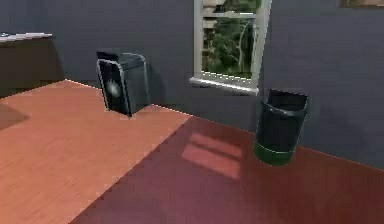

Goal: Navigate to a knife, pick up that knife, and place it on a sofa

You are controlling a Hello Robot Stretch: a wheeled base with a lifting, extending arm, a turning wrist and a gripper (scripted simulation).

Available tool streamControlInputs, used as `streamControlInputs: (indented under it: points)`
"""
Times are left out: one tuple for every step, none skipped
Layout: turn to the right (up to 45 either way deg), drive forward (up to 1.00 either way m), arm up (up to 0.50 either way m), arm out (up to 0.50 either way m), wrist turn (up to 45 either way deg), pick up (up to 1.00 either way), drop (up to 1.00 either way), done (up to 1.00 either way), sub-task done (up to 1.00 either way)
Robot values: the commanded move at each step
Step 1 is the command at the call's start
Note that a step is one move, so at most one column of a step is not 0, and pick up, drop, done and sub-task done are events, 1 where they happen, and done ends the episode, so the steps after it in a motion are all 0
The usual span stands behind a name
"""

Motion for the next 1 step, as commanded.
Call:
streamControlInputs:
  points:
    - [-42.0, 0.0, 0.0, 0.0, 0.0, 0.0, 0.0, 0.0, 0.0]
